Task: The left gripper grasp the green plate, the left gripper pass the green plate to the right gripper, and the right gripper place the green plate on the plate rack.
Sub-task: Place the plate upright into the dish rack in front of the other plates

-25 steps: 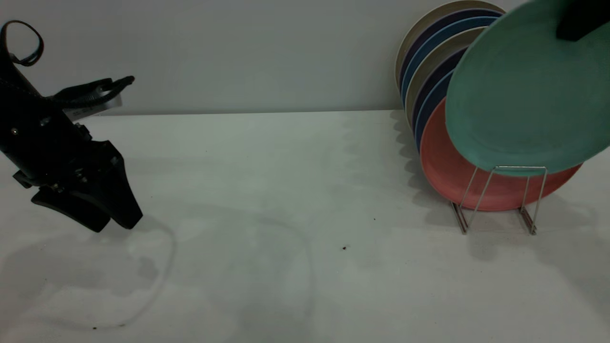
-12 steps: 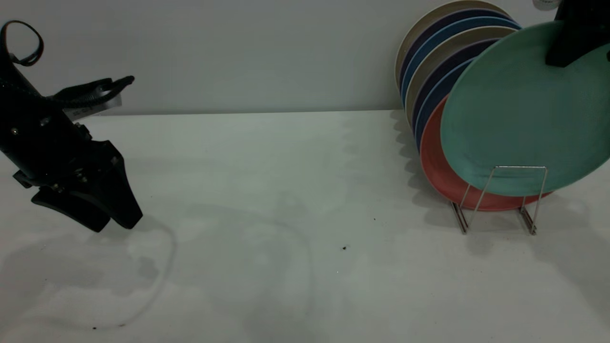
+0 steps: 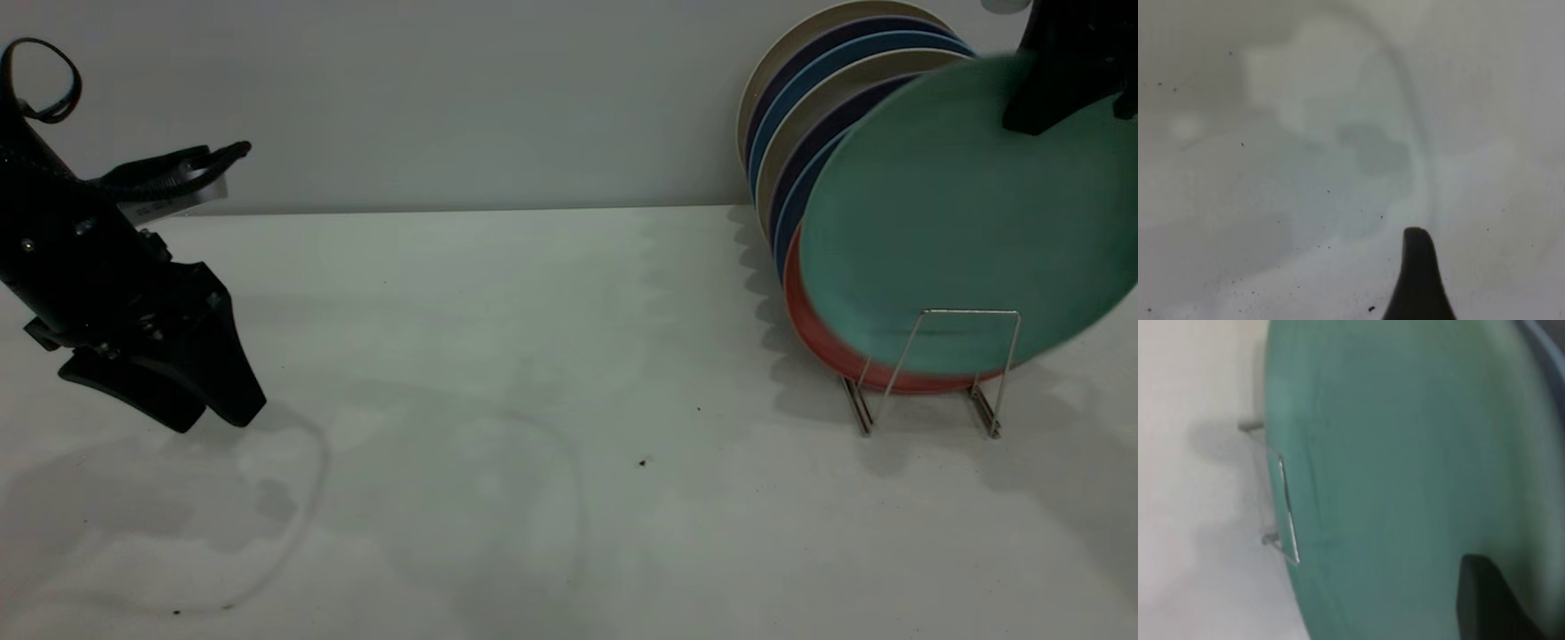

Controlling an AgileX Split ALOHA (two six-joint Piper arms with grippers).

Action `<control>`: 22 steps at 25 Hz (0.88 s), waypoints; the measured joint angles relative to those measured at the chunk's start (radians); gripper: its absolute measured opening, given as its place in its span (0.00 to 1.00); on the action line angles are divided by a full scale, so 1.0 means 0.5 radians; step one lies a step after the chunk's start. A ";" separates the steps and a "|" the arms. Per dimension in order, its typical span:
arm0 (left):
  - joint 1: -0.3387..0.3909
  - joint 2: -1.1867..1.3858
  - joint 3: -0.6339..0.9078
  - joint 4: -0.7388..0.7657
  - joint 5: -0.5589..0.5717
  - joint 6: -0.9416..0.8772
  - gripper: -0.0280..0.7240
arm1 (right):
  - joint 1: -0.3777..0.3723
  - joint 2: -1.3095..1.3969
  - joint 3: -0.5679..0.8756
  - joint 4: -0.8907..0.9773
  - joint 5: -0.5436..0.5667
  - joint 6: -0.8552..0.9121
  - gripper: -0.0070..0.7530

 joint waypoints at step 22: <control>0.000 0.000 -0.019 0.280 -0.013 -0.364 0.81 | 0.000 -0.008 -0.016 0.188 0.338 1.150 0.36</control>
